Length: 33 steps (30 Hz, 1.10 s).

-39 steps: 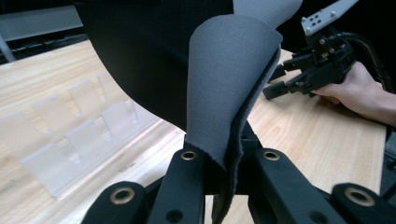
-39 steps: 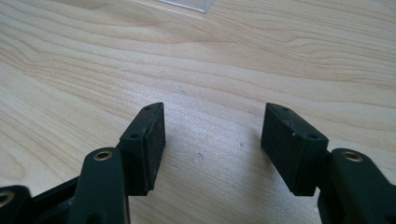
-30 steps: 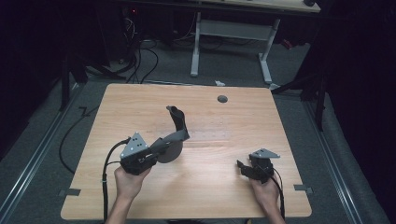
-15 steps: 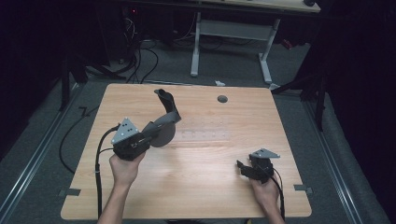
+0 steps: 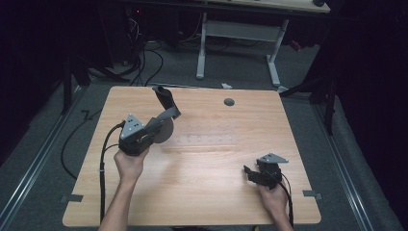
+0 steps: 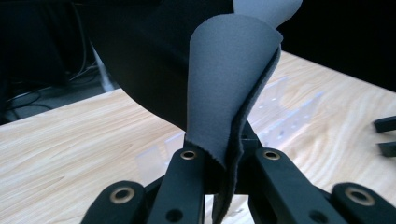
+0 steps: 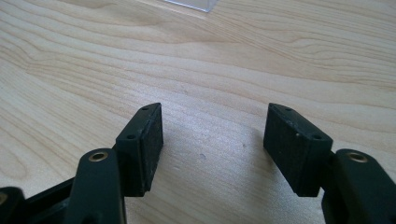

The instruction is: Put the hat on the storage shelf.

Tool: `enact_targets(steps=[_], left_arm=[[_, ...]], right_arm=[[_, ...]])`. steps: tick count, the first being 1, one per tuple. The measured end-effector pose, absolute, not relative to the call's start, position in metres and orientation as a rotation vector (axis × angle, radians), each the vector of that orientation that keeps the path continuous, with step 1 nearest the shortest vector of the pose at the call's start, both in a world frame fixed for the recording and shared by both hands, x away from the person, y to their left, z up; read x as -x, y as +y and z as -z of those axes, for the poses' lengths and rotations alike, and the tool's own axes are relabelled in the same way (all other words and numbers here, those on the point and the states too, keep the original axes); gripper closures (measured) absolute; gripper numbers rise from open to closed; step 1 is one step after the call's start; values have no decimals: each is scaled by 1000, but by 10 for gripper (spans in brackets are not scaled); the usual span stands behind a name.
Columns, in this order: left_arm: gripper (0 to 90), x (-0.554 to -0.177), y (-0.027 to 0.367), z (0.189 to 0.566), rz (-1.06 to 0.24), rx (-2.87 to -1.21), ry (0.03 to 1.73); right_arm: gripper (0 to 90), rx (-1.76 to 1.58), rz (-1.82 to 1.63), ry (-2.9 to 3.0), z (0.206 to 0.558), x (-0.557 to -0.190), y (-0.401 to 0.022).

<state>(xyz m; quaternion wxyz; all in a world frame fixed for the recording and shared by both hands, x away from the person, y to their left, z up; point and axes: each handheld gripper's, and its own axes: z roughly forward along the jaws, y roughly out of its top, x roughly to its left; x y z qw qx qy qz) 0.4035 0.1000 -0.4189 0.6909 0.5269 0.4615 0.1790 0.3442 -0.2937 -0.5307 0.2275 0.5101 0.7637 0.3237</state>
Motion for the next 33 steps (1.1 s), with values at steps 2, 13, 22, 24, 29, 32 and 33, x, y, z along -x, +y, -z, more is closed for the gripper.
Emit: enact_targets(steps=[2, 13, 22, 24, 29, 32, 33], left_arm=[[860, -407, 99, 421, -412, -1175, 1040], [860, -420, 99, 431, -464, -1186, 1076], [860, -427, 95, 435, -481, -1173, 1088], [860, -427, 95, 435, -486, -1172, 1092], [860, -427, 96, 435, -495, -1172, 1097], [860, -427, 95, 435, -495, -1173, 1094], [860, -427, 94, 435, -496, -1173, 1093]], right_arm=[[377, -1405, -892, 2105, 531, -344, -294], [371, -1403, -891, 2106, 531, -344, -293], [370, -1404, -891, 2105, 531, -344, -293], [370, -1404, -891, 2105, 531, -344, -293], [369, -1404, -891, 2105, 531, -344, -293], [369, -1403, -890, 2106, 531, -344, -293], [369, -1403, -891, 2105, 531, -344, -293]])
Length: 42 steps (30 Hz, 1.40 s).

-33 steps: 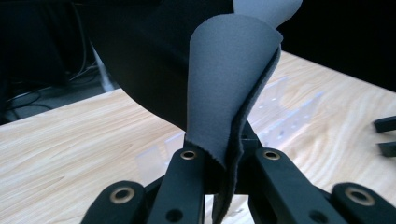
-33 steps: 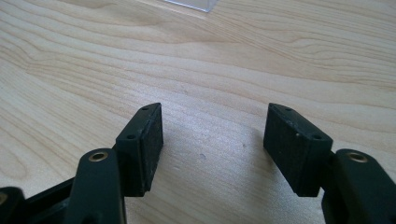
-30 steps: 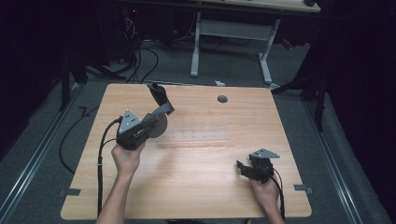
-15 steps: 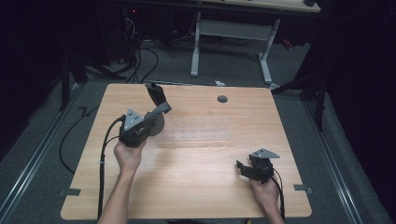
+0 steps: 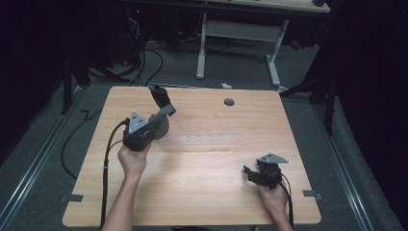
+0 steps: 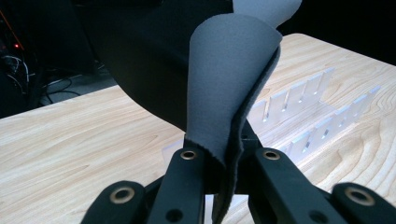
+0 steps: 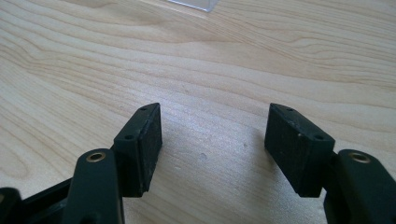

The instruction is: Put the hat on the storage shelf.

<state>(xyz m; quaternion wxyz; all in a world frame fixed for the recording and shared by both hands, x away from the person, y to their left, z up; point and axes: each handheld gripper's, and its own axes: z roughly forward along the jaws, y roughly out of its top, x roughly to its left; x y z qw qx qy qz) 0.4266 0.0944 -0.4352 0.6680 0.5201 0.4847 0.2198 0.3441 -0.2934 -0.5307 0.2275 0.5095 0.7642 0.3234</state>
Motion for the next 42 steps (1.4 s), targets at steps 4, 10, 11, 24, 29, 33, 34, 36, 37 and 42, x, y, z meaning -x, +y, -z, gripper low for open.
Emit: enact_targets(steps=[4, 10, 11, 24, 29, 33, 34, 36, 37, 42], left_arm=[[860, -428, 92, 436, -492, -1162, 1098], [860, -430, 93, 435, -479, -1143, 1123], [860, -430, 92, 435, -476, -1141, 1126], [859, -434, 82, 445, -476, -1166, 1147], [859, -435, 82, 453, -470, -1169, 1156], [856, -433, 83, 458, -447, -1171, 1170], [855, -432, 83, 459, -448, -1176, 1168], [853, -429, 84, 461, -449, -1183, 1163], [852, -429, 84, 461, -449, -1185, 1164], [838, -425, 88, 463, -424, -1203, 1180]], right_arm=[[369, -1404, -891, 2105, 531, -344, -293], [369, -1404, -891, 2106, 531, -344, -293], [369, -1403, -891, 2106, 531, -344, -293], [368, -1404, -891, 2105, 531, -344, -293], [368, -1403, -890, 2106, 531, -344, -293], [365, -1403, -890, 2107, 531, -344, -293], [364, -1402, -890, 2108, 531, -344, -293], [364, -1402, -891, 2108, 531, -344, -293], [364, -1402, -891, 2108, 531, -344, -293], [364, -1402, -890, 2107, 531, -344, -293]])
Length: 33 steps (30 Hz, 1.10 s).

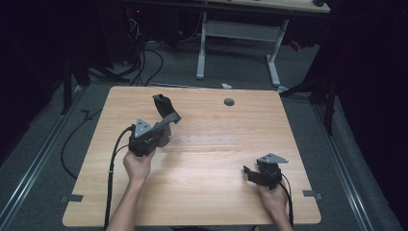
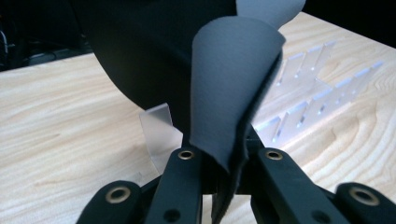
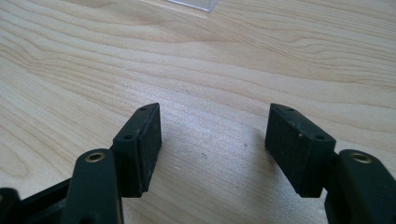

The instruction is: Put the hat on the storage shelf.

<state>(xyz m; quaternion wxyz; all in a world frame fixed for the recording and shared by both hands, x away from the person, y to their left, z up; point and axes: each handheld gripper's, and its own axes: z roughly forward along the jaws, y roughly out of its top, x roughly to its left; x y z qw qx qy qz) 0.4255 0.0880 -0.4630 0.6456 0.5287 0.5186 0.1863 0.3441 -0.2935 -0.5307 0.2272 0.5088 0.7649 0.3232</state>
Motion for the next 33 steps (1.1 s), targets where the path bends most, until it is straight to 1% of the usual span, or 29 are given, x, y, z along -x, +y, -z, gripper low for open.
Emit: enact_targets(steps=[5, 10, 11, 21, 24, 33], left_arm=[[761, -422, 94, 461, -421, -1203, 1183], [596, -416, 97, 457, -439, -1218, 1181], [584, -415, 98, 457, -438, -1223, 1182], [515, -399, 115, 445, -405, -1208, 1184], [494, -396, 119, 445, -414, -1217, 1194], [477, -387, 128, 446, -414, -1216, 1213]], right_arm=[[364, -1403, -891, 2106, 531, -344, -293], [364, -1404, -892, 2106, 531, -344, -293], [364, -1405, -892, 2106, 531, -344, -293], [364, -1405, -892, 2106, 531, -344, -293], [364, -1405, -892, 2106, 531, -344, -293], [365, -1405, -892, 2105, 531, -344, -293]])
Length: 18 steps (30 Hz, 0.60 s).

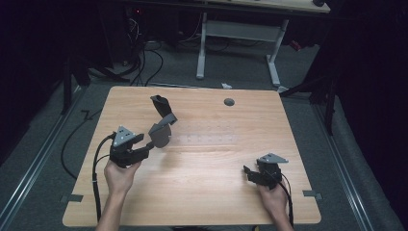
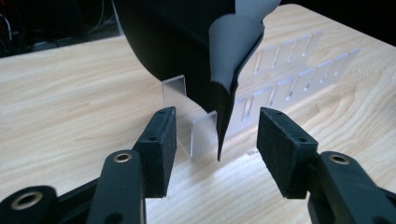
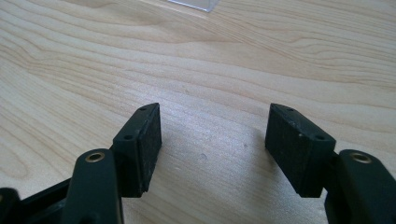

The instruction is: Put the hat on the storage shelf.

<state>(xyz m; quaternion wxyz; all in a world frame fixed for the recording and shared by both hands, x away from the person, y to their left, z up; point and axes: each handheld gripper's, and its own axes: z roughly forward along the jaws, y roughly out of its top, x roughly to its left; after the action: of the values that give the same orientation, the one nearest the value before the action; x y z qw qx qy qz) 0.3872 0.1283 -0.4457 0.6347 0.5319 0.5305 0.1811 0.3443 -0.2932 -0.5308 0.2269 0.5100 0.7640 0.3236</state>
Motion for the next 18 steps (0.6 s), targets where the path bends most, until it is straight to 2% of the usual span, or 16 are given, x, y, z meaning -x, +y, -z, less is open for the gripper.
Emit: enact_targets(steps=[18], left_arm=[[459, -367, 138, 450, -388, -1183, 1208]], right_arm=[[364, -1405, -892, 2106, 531, -344, -293]])
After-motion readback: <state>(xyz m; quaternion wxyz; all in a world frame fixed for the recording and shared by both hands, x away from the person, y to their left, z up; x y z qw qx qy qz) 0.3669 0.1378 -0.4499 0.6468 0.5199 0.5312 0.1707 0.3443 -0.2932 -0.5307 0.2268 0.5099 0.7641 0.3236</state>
